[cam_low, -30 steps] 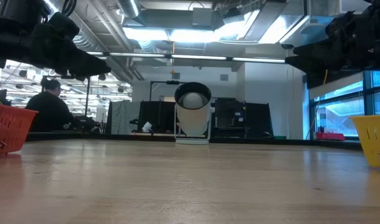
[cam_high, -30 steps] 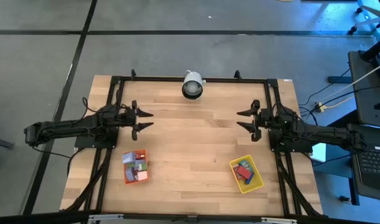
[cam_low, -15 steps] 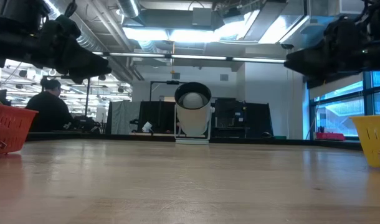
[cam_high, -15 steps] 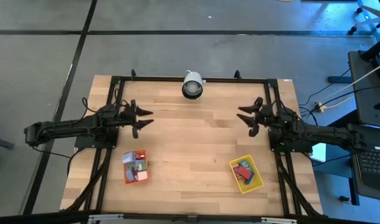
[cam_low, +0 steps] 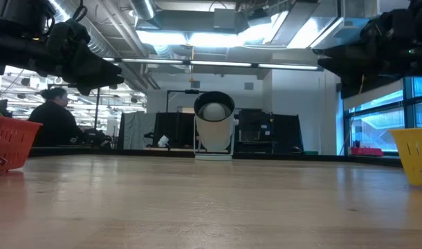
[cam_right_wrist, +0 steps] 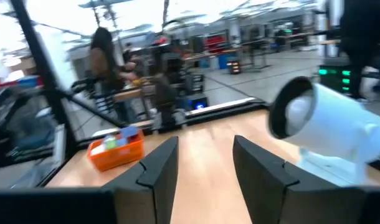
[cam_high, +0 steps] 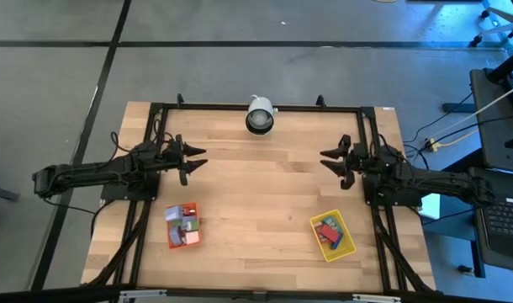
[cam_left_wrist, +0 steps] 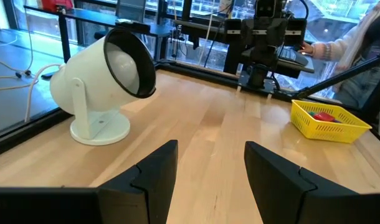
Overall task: Pick & Place Office items
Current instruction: Return to Home Position
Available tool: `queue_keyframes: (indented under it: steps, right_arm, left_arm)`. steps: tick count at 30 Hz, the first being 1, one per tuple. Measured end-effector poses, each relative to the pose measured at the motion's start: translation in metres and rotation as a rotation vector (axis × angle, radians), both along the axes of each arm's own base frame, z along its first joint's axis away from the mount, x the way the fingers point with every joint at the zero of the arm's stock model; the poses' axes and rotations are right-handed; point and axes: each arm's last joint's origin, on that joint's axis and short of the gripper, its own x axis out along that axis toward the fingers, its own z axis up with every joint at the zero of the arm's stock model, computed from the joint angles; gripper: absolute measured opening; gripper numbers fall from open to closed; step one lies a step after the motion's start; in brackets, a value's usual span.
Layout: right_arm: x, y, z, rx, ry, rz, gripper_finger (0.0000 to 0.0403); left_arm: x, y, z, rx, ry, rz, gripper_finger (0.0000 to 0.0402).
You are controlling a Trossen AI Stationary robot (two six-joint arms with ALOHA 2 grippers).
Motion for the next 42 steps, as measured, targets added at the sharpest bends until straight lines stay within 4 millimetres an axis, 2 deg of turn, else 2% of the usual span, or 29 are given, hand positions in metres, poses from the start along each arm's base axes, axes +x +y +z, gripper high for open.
queue_keyframes:
  steps: [42]
  right_arm:
    - [0.0004,0.0001,-0.0055,-0.054,0.062,-0.011,0.0146]
  left_arm:
    - [-0.0002,0.0004,-0.0012,0.016,0.018,0.013,0.0182]
